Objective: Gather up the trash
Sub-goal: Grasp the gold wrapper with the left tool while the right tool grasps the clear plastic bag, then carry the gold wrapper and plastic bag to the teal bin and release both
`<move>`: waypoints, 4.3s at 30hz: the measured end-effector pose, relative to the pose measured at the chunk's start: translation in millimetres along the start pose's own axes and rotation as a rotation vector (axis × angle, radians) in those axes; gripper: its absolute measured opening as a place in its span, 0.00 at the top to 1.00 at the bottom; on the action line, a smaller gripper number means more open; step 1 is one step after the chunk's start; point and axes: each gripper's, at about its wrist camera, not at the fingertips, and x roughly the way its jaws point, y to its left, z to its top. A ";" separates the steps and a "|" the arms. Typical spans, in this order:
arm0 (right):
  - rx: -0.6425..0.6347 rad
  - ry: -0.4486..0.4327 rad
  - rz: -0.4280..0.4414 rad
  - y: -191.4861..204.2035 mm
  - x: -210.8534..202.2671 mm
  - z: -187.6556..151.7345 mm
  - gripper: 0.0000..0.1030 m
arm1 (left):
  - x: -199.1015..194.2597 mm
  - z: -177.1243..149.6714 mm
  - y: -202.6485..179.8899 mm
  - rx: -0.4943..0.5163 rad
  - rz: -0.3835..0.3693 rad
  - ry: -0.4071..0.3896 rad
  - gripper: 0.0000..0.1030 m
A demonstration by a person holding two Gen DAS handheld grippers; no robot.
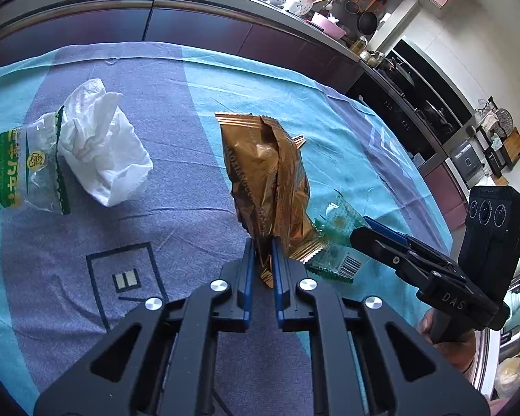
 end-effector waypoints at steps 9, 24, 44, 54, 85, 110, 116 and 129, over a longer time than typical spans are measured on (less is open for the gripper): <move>0.001 -0.021 0.046 6.4 -6.5 -1.2 0.65 | -29.9 -13.3 -6.2 0.047 0.026 -0.050 0.96; -0.080 -0.016 0.191 73.1 -4.1 0.6 0.65 | -133.3 -52.2 42.7 0.009 0.086 -0.168 0.96; -0.222 0.083 0.345 177.9 33.6 -5.5 0.65 | -238.8 -123.4 108.2 -0.125 0.196 -0.289 0.96; -0.315 0.129 0.432 239.5 55.8 -2.8 0.65 | -284.2 -146.5 143.5 -0.229 0.268 -0.360 0.96; -0.471 0.236 0.575 356.9 113.2 -10.0 0.65 | -363.2 -183.1 207.3 -0.411 0.449 -0.476 0.96; -0.537 0.277 0.602 402.3 140.3 -17.9 0.65 | -379.0 -198.5 223.6 -0.471 0.537 -0.494 0.96; -0.556 0.286 0.598 417.0 150.2 -19.1 0.65 | -383.6 -203.0 231.1 -0.494 0.556 -0.501 0.96; -0.607 0.320 0.580 450.1 175.1 -28.0 0.65 | -385.7 -208.5 247.8 -0.538 0.587 -0.501 0.96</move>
